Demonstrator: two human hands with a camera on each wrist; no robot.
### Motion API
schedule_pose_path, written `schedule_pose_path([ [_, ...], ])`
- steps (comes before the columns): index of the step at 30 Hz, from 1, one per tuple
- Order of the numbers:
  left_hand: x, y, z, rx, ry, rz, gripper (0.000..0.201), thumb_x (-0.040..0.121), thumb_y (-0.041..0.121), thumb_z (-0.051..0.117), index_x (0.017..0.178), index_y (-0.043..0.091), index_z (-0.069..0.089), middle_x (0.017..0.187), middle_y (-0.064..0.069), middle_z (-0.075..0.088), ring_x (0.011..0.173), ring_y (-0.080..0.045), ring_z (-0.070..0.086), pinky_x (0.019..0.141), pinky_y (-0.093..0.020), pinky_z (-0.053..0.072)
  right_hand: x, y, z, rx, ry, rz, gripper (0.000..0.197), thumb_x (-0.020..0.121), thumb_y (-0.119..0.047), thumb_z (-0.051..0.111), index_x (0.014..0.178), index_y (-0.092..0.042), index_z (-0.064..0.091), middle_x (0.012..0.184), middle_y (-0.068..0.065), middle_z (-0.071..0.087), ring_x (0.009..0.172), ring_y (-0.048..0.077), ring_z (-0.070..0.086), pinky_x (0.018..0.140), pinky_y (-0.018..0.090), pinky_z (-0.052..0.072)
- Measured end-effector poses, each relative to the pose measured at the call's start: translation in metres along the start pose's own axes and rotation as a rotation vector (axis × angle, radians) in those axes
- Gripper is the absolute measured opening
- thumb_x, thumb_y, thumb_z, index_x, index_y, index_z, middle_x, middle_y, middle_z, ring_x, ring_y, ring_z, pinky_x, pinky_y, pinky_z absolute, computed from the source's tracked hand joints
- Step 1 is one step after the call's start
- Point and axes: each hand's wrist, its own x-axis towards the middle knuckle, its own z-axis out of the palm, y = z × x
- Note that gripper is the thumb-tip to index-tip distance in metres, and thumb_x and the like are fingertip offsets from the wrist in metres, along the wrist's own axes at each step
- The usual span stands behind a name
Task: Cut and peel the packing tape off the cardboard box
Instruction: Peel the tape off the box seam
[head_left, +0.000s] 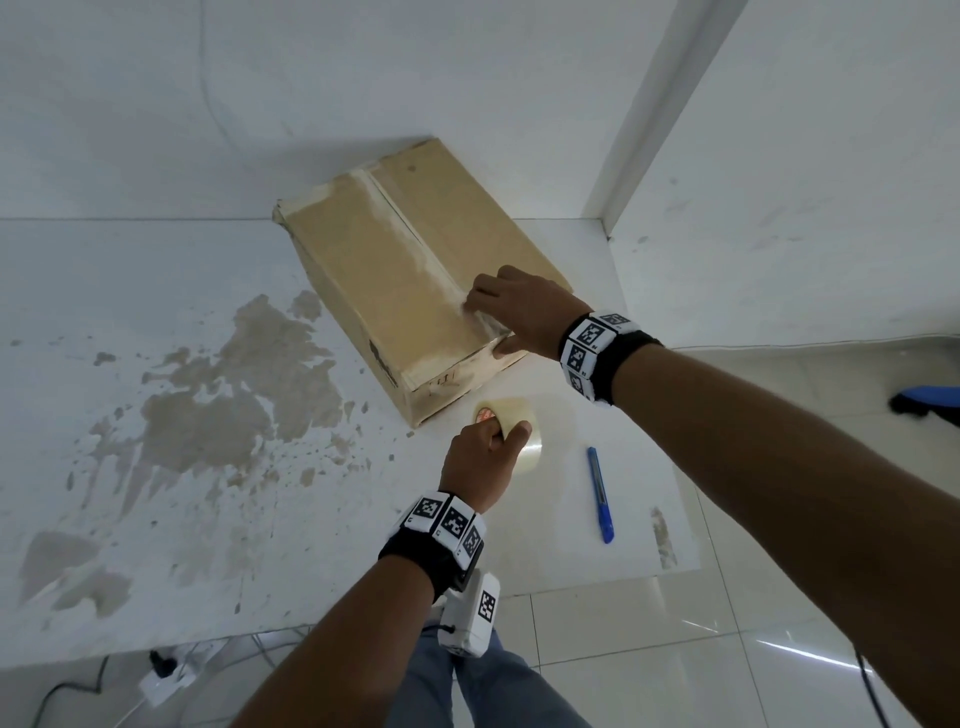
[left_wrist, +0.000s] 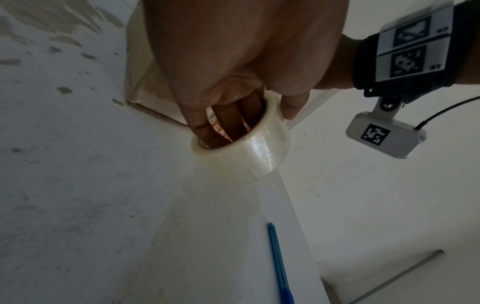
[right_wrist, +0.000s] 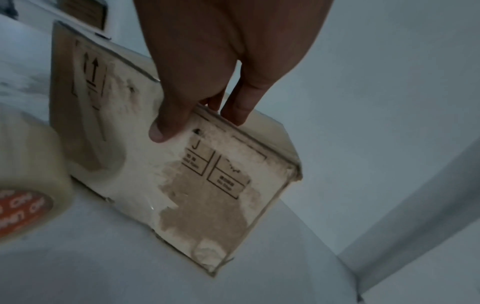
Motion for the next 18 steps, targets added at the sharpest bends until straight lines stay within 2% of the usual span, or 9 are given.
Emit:
schedule_pose_path([
  [5, -0.002, -0.002, -0.001, -0.012, 0.013, -0.001, 0.062, 0.079, 0.055, 0.043, 0.089, -0.001, 0.068, 0.075, -0.016, 0.067, 0.075, -0.025, 0.055, 0.067, -0.027, 0.038, 0.001, 0.006, -0.009, -0.120, -0.095, -0.076, 0.068, 0.080, -0.018, 0.079, 0.139, -0.011, 0.045, 0.135, 0.005, 0.049, 0.113, 0.027, 0.047, 0.087, 0.042, 0.049],
  [9, -0.002, -0.003, -0.002, 0.004, 0.005, -0.014, 0.053, 0.089, 0.050, 0.051, 0.087, -0.001, 0.066, 0.069, -0.011, 0.061, 0.076, -0.027, 0.055, 0.067, -0.028, 0.038, 0.000, 0.013, -0.010, -0.154, -0.113, -0.122, 0.073, 0.084, -0.015, 0.076, 0.146, -0.012, 0.037, 0.141, 0.004, 0.045, 0.115, 0.026, 0.045, 0.092, 0.039, 0.047],
  [11, -0.002, -0.003, -0.003, 0.011, 0.006, -0.022, 0.047, 0.095, 0.042, 0.055, 0.086, -0.003, 0.065, 0.069, -0.013, 0.060, 0.077, -0.029, 0.056, 0.068, -0.028, 0.038, -0.001, 0.015, -0.006, -0.127, -0.079, -0.119, 0.077, 0.080, -0.021, 0.079, 0.145, -0.014, 0.040, 0.138, 0.003, 0.047, 0.113, 0.026, 0.046, 0.088, 0.040, 0.049],
  [14, -0.002, -0.002, -0.004, 0.023, 0.009, -0.021, 0.040, 0.096, 0.039, 0.055, 0.078, 0.003, 0.059, 0.069, -0.011, 0.059, 0.077, -0.028, 0.054, 0.068, -0.028, 0.037, -0.004, 0.011, 0.002, -0.076, -0.017, -0.080, 0.080, 0.074, -0.041, 0.082, 0.140, -0.017, 0.044, 0.133, 0.000, 0.048, 0.110, 0.024, 0.046, 0.071, 0.037, 0.052],
  [16, -0.003, -0.001, -0.004, 0.028, 0.005, -0.014, 0.038, 0.096, 0.038, 0.055, 0.075, 0.007, 0.056, 0.066, -0.008, 0.056, 0.075, -0.027, 0.052, 0.067, -0.027, 0.035, -0.005, 0.007, 0.006, -0.071, 0.002, -0.040, 0.072, 0.078, -0.037, 0.079, 0.138, -0.017, 0.045, 0.133, -0.001, 0.049, 0.112, 0.024, 0.046, 0.067, 0.037, 0.052],
  [18, -0.004, -0.001, -0.005, 0.019, -0.001, -0.012, 0.039, 0.096, 0.040, 0.055, 0.076, 0.006, 0.057, 0.067, -0.009, 0.057, 0.075, -0.027, 0.053, 0.067, -0.027, 0.036, -0.004, 0.007, 0.005, -0.078, 0.006, -0.044, 0.069, 0.080, -0.028, 0.079, 0.139, -0.015, 0.046, 0.134, 0.001, 0.050, 0.112, 0.025, 0.047, 0.070, 0.038, 0.053],
])
